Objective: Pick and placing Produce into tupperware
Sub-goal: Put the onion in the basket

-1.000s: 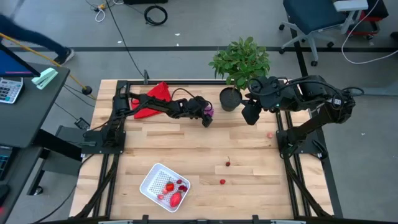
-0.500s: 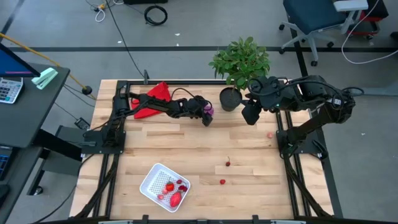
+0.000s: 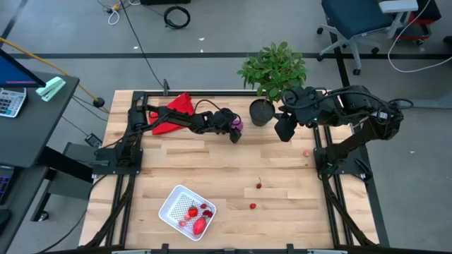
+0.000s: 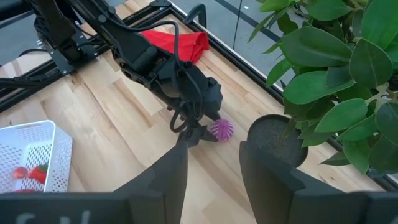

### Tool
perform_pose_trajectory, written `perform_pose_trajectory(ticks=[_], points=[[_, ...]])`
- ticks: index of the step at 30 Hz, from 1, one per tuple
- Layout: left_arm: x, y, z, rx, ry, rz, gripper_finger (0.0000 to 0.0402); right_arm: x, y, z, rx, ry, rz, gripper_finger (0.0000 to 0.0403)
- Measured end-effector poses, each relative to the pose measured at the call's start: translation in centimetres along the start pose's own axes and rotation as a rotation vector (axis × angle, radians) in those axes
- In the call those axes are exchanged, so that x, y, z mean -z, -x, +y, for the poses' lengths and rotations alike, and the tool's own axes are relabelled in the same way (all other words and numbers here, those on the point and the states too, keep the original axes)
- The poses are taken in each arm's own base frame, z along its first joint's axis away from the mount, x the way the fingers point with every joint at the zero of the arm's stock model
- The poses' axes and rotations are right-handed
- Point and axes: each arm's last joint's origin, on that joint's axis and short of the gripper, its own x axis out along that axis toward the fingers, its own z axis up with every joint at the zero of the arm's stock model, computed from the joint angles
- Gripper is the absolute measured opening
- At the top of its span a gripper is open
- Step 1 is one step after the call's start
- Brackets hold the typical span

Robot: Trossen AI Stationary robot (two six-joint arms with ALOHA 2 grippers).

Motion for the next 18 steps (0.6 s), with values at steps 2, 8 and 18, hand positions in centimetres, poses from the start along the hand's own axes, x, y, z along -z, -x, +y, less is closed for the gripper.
perform_pose_trajectory(ticks=[2, 8, 18], points=[[-0.2, 0.0, -0.1, 0.008, 0.008, -0.019, 0.0288, 0.0, 0.0, 0.0, 0.0, 0.0, 0.0, 0.0154], [-1.0, 0.1, -0.8, 0.054, 0.015, -0.114, 0.0297, 0.0, 0.0, 0.0, 0.0, 0.0, 0.0, 0.0154], [-1.1, 0.1, -0.4, 0.042, 0.014, -0.111, 0.0299, 0.0, 0.0, 0.0, 0.0, 0.0, 0.0, 0.0154]])
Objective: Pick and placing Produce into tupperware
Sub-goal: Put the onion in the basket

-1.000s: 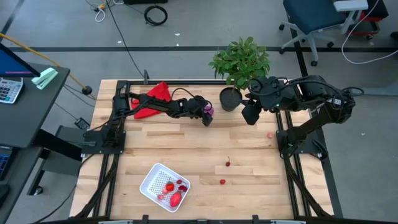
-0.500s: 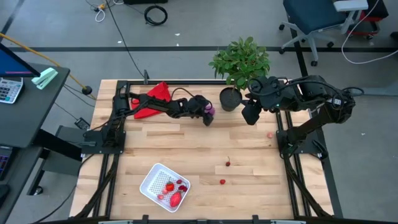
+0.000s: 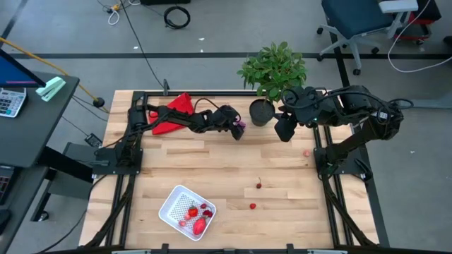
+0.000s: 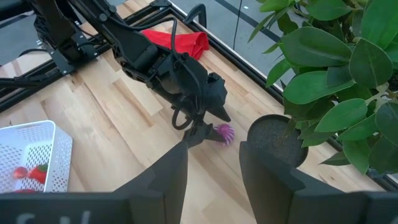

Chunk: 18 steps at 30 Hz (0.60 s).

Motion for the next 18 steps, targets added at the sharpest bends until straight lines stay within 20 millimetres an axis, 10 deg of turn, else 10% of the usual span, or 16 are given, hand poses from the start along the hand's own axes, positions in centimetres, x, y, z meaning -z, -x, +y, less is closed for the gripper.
perform_pose_trajectory(ticks=[18], points=[[1.2, -0.5, -0.3, -0.046, -0.033, 0.017, 0.03, 0.0, 0.0, 0.0, 0.0, 0.0, 0.0, 0.0154]])
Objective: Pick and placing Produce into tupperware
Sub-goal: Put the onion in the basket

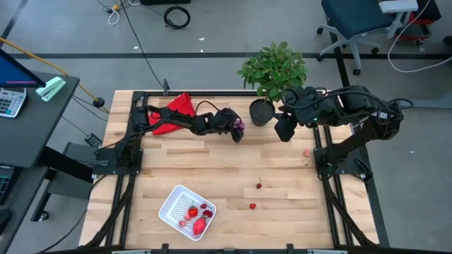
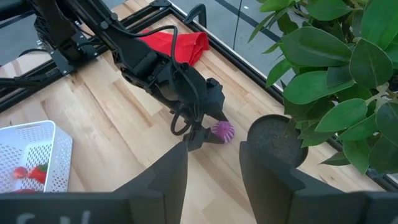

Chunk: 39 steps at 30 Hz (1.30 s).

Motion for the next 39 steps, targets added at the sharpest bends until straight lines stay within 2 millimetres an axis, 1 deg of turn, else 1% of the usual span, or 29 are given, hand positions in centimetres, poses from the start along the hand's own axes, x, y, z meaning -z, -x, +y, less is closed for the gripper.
perform_pose_trajectory(ticks=[20, 25, 33, 36, 39], points=[[0.16, -0.09, -0.14, -0.018, -0.014, -0.007, 0.0298, 0.02, 0.02, 0.03, -0.001, 0.001, 0.0, 0.0154], [0.16, -0.1, -0.11, -0.019, -0.01, -0.007, 0.0291, 0.02, 0.02, 0.03, -0.002, 0.001, 0.0, 0.0154], [0.15, -0.1, -0.11, -0.019, -0.003, -0.007, 0.0264, 0.02, 0.02, 0.03, -0.001, 0.001, 0.0, 0.0154], [0.19, -0.08, -0.22, -0.017, 0.004, -0.007, 0.0264, 0.02, 0.02, 0.03, -0.002, 0.001, 0.0, 0.0154], [0.25, -0.06, -0.37, -0.013, 0.055, -0.007, 0.0269, 0.02, 0.02, 0.03, -0.001, 0.001, 0.0, 0.0154]])
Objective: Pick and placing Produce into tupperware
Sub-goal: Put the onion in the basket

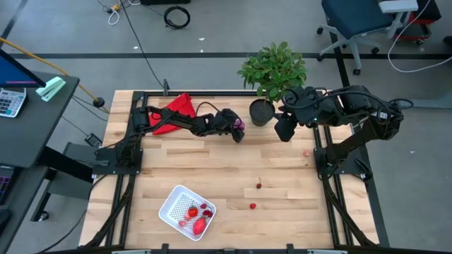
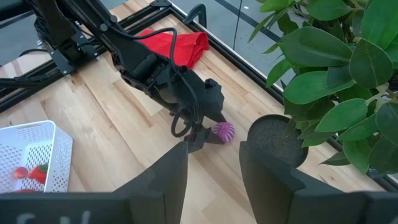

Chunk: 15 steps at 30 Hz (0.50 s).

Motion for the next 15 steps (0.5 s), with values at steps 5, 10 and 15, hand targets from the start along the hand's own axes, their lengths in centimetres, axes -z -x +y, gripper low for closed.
perform_pose_trajectory(ticks=[5, 10, 15], points=[[0.3, 0.1, -0.6, 0.02, 0.056, 0.006, 0.0263, 0.0, 0.0, 0.0, 0.0, 0.0, 0.0, 0.0154], [0.6, 0.4, -1.7, 0.065, 0.047, 0.022, 0.0261, 0.0, 0.0, 0.0, 0.0, 0.0, 0.0, 0.0154], [0.9, 0.9, -2.9, 0.121, 0.032, 0.039, 0.0264, 0.0, 0.0, 0.0, 0.0, 0.0, 0.0, 0.0154]])
